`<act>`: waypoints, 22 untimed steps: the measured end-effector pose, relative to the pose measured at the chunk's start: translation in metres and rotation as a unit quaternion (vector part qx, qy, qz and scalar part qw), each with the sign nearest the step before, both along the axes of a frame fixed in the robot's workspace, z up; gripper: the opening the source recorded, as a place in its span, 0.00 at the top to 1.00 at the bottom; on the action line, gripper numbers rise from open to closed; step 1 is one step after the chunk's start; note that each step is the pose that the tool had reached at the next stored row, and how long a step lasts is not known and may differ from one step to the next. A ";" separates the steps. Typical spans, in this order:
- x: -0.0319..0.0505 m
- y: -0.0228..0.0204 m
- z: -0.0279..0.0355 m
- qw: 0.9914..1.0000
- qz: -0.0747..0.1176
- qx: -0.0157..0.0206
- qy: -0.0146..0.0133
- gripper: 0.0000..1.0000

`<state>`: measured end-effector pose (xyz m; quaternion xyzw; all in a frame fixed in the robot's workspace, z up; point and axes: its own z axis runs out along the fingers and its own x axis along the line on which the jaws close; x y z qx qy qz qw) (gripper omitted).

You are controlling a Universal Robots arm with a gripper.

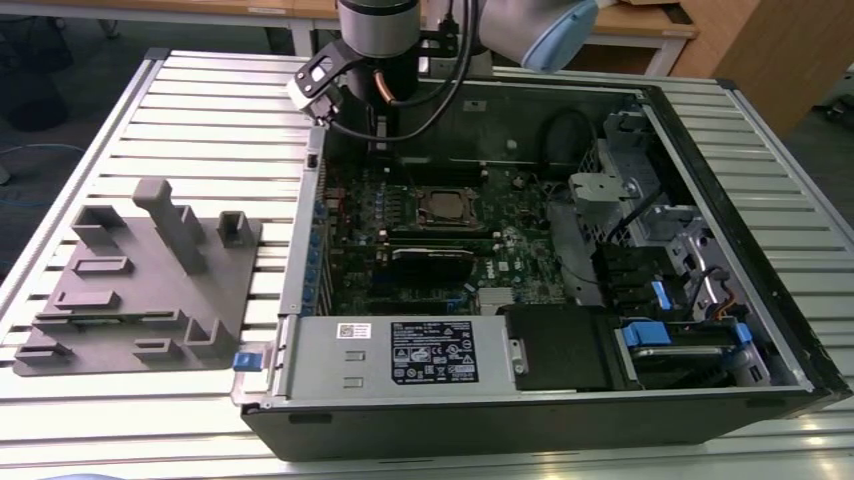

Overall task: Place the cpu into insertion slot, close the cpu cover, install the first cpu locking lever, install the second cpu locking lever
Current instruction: 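Install the first cpu locking lever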

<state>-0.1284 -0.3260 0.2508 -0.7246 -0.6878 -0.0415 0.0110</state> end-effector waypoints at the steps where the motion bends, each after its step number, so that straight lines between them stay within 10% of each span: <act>1: 0.0000 -0.0017 0.0000 1.000 0.000 0.000 0.000 0.89; 10: 0.0000 -0.0116 -0.0001 1.000 0.000 0.000 0.000 0.89; 22: 0.0035 -0.0118 -0.0005 1.000 0.016 0.000 0.000 0.89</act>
